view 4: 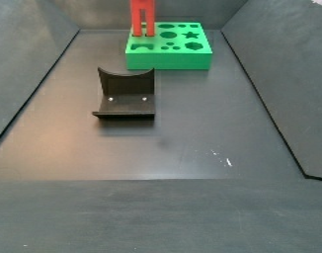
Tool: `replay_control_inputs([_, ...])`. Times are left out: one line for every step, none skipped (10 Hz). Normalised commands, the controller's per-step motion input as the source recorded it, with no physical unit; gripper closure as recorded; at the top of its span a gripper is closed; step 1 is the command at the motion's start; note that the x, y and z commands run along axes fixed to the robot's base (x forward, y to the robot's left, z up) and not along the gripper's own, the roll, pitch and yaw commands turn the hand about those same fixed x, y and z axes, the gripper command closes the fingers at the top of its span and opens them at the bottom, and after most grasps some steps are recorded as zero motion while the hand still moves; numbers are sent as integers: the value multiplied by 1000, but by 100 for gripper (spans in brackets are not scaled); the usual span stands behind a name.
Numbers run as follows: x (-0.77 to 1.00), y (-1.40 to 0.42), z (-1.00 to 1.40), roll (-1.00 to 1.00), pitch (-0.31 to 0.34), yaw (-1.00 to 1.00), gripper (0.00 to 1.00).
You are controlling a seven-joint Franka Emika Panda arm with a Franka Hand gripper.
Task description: Insert the double-square object.
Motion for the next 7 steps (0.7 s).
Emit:
replay_control_inputs([129,57,-251,80,117,-37,100])
replay_control_inputs([146,77,-246,90,136,-31,100])
replay_control_inputs([117,54,-246,93,127,-9,100])
replay_control_inputs([0,0,-274,156,77,0,100])
replay_control_inputs([0,0,-326,230,69,0,100])
replay_control_inputs([-31,0,-349,214,43,0,100])
replay_control_inputs([0,66,-320,170,70,0,100])
